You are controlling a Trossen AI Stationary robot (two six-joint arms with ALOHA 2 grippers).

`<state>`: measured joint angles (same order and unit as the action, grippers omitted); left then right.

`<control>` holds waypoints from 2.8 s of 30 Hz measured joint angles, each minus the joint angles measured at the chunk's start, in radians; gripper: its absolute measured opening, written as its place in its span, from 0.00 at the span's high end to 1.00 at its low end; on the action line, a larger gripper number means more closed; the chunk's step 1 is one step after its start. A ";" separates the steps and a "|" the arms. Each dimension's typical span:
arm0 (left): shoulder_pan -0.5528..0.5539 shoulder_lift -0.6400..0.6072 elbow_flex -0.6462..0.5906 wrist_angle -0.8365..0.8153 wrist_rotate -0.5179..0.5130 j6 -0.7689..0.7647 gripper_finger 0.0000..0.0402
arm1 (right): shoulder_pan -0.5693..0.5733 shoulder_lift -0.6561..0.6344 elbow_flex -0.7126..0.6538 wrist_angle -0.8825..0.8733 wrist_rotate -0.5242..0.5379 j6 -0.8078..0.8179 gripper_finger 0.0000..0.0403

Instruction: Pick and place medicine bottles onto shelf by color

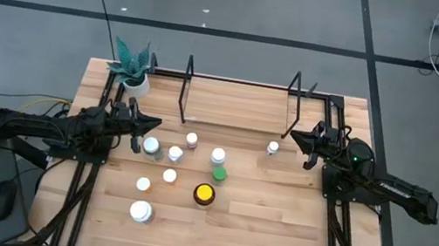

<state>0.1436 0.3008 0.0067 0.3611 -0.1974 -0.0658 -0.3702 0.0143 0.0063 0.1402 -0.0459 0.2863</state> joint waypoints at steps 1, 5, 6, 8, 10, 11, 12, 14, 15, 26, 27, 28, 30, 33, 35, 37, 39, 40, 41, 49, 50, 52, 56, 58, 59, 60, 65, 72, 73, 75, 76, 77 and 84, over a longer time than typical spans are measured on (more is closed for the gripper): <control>0.000 0.000 0.000 0.000 0.000 0.000 0.91 | 0.000 0.000 0.000 0.000 0.000 0.000 0.90; 0.000 0.000 0.000 0.000 0.000 0.000 0.93 | 0.000 0.000 0.000 0.000 0.000 0.000 0.90; 0.000 0.000 0.000 0.000 0.000 0.000 0.93 | 0.000 0.000 0.000 0.000 0.000 0.000 0.90; 0.000 0.000 0.000 0.000 0.000 0.000 0.93 | 0.000 0.000 0.000 0.000 0.000 0.000 0.90; 0.000 0.000 0.000 0.000 0.000 0.000 0.92 | 0.000 0.000 0.000 0.000 0.000 0.000 0.90; 0.000 0.000 0.000 0.000 0.000 0.000 0.92 | 0.000 0.000 0.000 0.000 0.000 0.000 0.90; 0.000 0.000 0.000 0.000 0.000 0.000 0.91 | 0.000 0.000 0.000 0.000 0.000 0.000 0.90; 0.000 0.000 0.000 0.000 0.000 0.000 0.91 | 0.000 0.000 0.000 0.000 0.000 0.000 0.90; 0.000 0.000 0.000 0.000 0.000 0.000 0.90 | 0.000 0.000 0.000 0.000 0.000 0.000 0.90; 0.000 0.000 0.000 0.000 0.000 0.000 0.93 | 0.000 0.000 0.000 0.000 0.000 0.000 0.90; 0.000 0.000 0.000 0.000 0.000 0.000 0.93 | 0.000 0.000 0.000 0.000 0.000 0.000 0.90; 0.000 0.000 0.000 0.000 0.000 0.000 0.93 | 0.000 0.000 0.000 0.000 0.000 0.000 0.90; 0.000 0.000 0.000 0.000 0.000 0.000 0.92 | 0.000 0.000 0.000 0.000 0.000 0.000 0.90; 0.000 0.000 0.000 0.000 0.000 0.000 0.91 | 0.000 0.000 0.000 0.000 0.000 0.000 0.90; 0.000 0.000 0.000 0.000 0.000 0.000 0.90 | 0.000 0.000 0.000 0.000 0.000 0.000 0.90; 0.000 0.000 0.000 0.000 0.000 -0.001 0.90 | 0.000 0.000 0.000 0.000 0.000 0.000 0.90; 0.000 0.000 0.000 0.000 0.000 -0.008 0.91 | 0.000 0.000 0.000 0.000 0.000 0.000 0.90; 0.000 0.000 0.000 0.000 0.000 -0.020 0.91 | 0.000 0.000 0.000 0.000 0.000 0.000 0.90; 0.000 0.000 0.000 0.000 0.000 -0.029 0.92 | 0.000 0.000 0.000 0.000 0.000 0.000 0.90; 0.000 0.000 0.000 0.009 0.000 -0.081 0.92 | 0.000 0.000 0.000 0.000 0.000 0.000 0.90; 0.000 0.000 0.000 0.018 0.000 -0.084 0.92 | 0.000 0.000 0.000 0.000 0.000 0.000 0.90; 0.000 -0.001 0.000 0.030 0.002 -0.076 0.91 | 0.000 0.000 0.000 0.000 0.000 0.000 0.90; 0.000 0.000 0.002 0.022 0.093 -0.039 0.92 | 0.000 0.000 0.000 0.000 0.000 0.000 0.90; 0.000 0.014 0.032 -0.031 0.113 -0.030 0.93 | 0.000 0.000 0.000 0.000 0.000 0.000 0.90; 0.000 0.023 0.064 -0.073 0.116 -0.025 0.94 | 0.000 0.000 0.000 0.000 0.000 0.000 0.90; 0.000 0.033 0.098 -0.113 0.117 -0.014 0.94 | 0.000 0.000 0.000 0.000 0.000 0.000 0.90; 0.000 0.130 0.259 -0.311 0.116 -0.008 0.95 | 0.000 0.000 0.000 0.000 0.000 0.000 0.90; 0.000 0.313 0.380 -0.398 0.093 -0.160 0.96 | 0.000 0.000 0.000 0.000 0.000 0.000 0.90; 0.000 0.344 0.401 -0.422 0.094 -0.169 0.97 | 0.000 0.000 0.000 0.000 0.000 0.000 0.90; -0.002 0.403 0.449 -0.449 0.094 -0.184 0.97 | 0.000 0.000 0.000 0.000 0.000 0.000 0.90; -0.003 0.431 0.471 -0.454 0.093 -0.185 0.96 | 0.000 0.000 0.000 0.000 0.000 0.000 0.90; -0.005 0.458 0.491 -0.467 0.093 -0.187 0.95 | 0.000 0.000 0.000 0.000 0.000 0.000 0.90; -0.026 0.615 0.623 -0.541 0.093 -0.182 0.80 | 0.000 0.000 0.000 0.000 0.000 0.000 0.90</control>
<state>0.1178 0.9163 0.6300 -0.1803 -0.1040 -0.2482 -0.3701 0.0145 0.0065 0.1398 -0.0460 0.2863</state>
